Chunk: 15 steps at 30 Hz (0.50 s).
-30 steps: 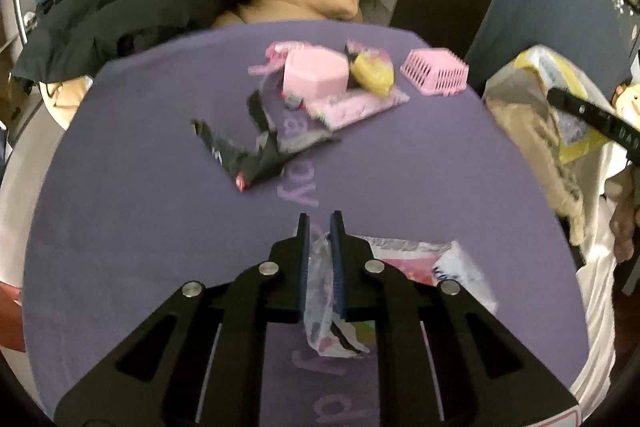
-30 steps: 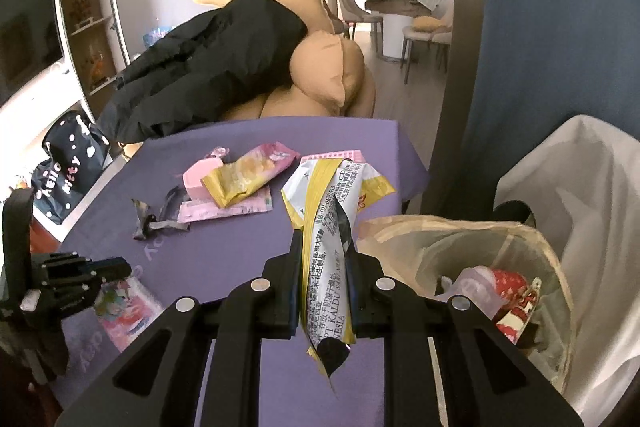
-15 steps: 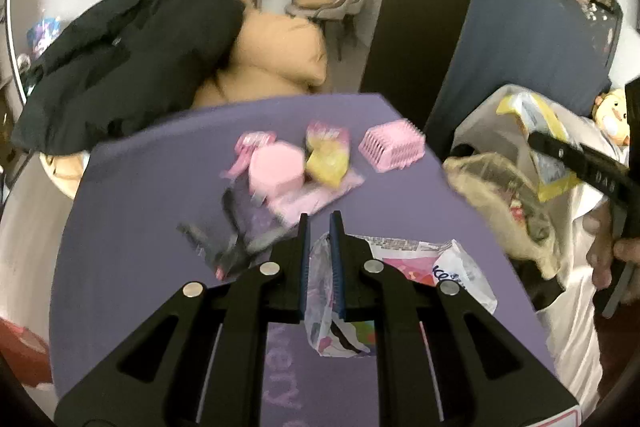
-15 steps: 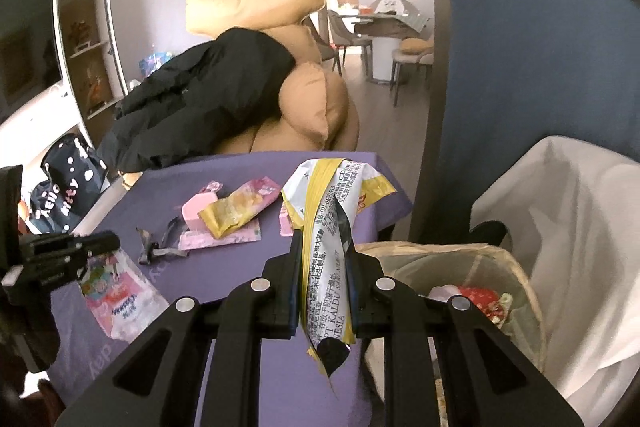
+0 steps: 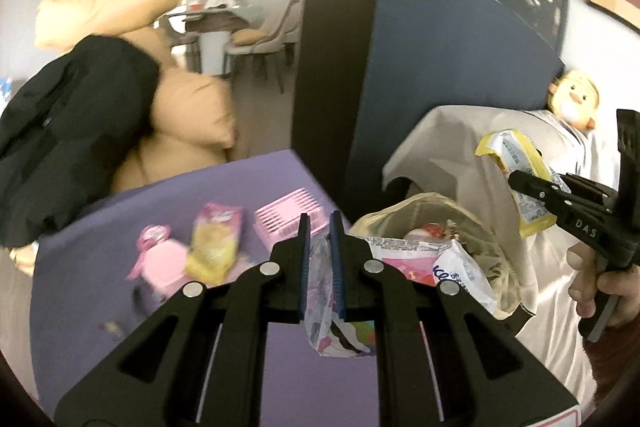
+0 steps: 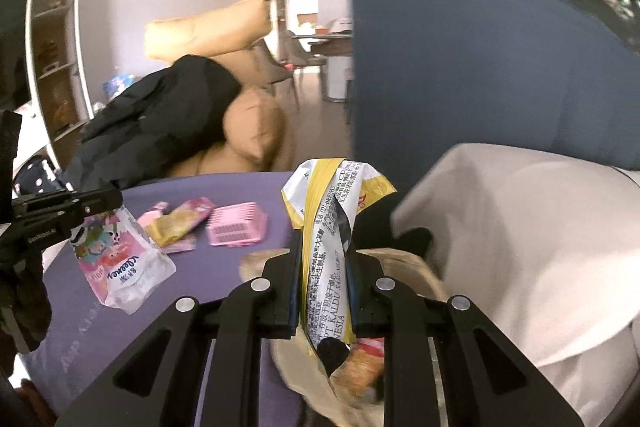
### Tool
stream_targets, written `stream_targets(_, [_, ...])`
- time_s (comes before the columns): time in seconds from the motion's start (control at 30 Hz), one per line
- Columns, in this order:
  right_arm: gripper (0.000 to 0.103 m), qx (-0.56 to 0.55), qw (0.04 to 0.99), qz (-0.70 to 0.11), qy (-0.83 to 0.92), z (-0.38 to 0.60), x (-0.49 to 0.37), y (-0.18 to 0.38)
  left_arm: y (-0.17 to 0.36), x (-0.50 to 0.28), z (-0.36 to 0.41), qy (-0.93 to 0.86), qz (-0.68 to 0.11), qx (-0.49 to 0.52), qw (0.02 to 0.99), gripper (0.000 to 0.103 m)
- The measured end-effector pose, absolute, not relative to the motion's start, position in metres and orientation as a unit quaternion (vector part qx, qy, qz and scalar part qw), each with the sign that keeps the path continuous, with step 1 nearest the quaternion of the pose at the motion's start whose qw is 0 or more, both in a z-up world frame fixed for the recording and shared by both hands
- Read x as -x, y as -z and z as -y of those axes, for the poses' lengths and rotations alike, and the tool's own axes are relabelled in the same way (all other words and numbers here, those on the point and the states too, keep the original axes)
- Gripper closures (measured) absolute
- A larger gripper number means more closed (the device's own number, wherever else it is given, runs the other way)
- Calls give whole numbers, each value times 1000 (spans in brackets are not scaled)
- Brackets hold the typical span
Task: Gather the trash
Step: 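Carry the Kleenex wrapper and yellow-white snack bag to the trash bag and release both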
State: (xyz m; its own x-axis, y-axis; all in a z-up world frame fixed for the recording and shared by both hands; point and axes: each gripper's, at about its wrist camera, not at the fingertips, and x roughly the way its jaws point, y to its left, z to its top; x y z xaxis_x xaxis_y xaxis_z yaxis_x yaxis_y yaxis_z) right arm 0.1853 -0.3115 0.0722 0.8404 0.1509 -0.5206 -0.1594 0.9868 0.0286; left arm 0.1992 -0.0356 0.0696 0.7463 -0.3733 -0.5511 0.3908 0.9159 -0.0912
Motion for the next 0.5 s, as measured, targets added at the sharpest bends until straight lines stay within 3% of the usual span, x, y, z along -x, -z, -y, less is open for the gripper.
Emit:
stream_targets(0.23, [85, -12, 964, -264, -37, 359, -178, -74, -56, -231, 88, 257, -284, 7, 924, 94])
stream_targets(0.5, [85, -11, 963, -270, -7, 386, -180, -72, -3, -277, 169, 290, -346, -12, 892, 93])
